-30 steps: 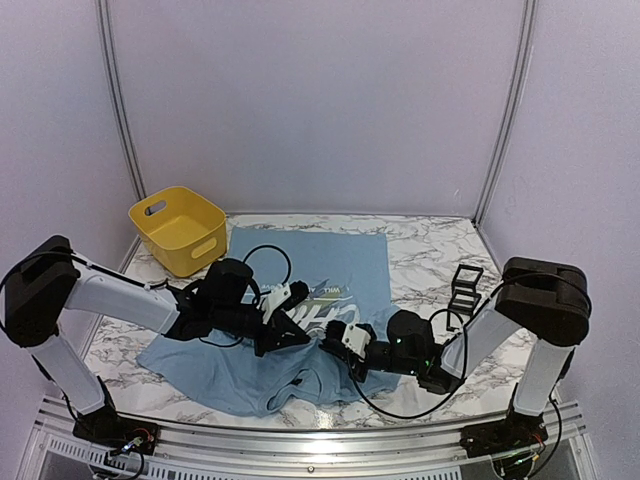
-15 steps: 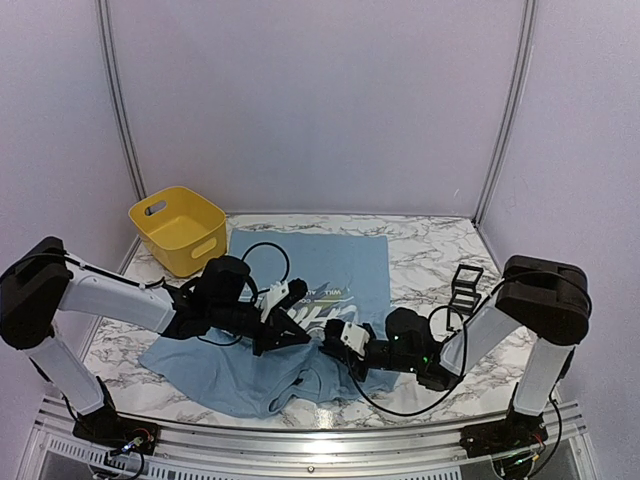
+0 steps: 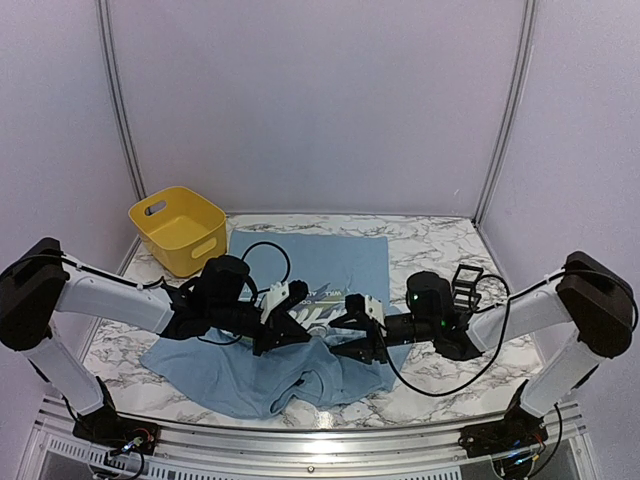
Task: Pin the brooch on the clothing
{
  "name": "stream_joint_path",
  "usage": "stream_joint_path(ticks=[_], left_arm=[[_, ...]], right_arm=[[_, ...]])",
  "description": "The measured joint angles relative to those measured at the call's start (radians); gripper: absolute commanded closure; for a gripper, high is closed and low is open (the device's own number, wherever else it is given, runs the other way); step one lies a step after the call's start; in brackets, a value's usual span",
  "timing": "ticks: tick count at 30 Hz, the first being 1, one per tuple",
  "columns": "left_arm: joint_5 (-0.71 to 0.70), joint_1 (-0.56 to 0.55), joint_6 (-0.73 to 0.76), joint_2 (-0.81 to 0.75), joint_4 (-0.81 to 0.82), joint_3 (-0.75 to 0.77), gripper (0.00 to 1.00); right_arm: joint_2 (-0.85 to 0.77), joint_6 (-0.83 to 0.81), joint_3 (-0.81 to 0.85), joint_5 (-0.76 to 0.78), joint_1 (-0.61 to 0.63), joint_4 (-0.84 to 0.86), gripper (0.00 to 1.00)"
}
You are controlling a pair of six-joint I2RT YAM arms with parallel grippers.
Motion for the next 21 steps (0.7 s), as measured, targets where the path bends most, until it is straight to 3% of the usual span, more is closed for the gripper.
stream_joint_path(ticks=[5, 10, 14, 21], left_arm=[[-0.003, 0.000, 0.013, 0.000, -0.001, 0.000, 1.00], [-0.004, 0.000, 0.021, 0.000, -0.001, 0.000, 1.00], [-0.004, 0.000, 0.025, 0.000, -0.002, 0.000, 1.00], [-0.003, 0.000, 0.031, 0.000, -0.008, 0.000, 1.00]], right_arm=[[0.039, -0.003, 0.082, -0.138, -0.053, -0.074, 0.62], [0.132, -0.002, 0.152, -0.206, -0.064, -0.075, 0.68], [0.170, -0.002, 0.162, -0.258, -0.064, -0.074, 0.80], [0.178, 0.017, 0.162, -0.290, -0.064, -0.046, 0.87]])
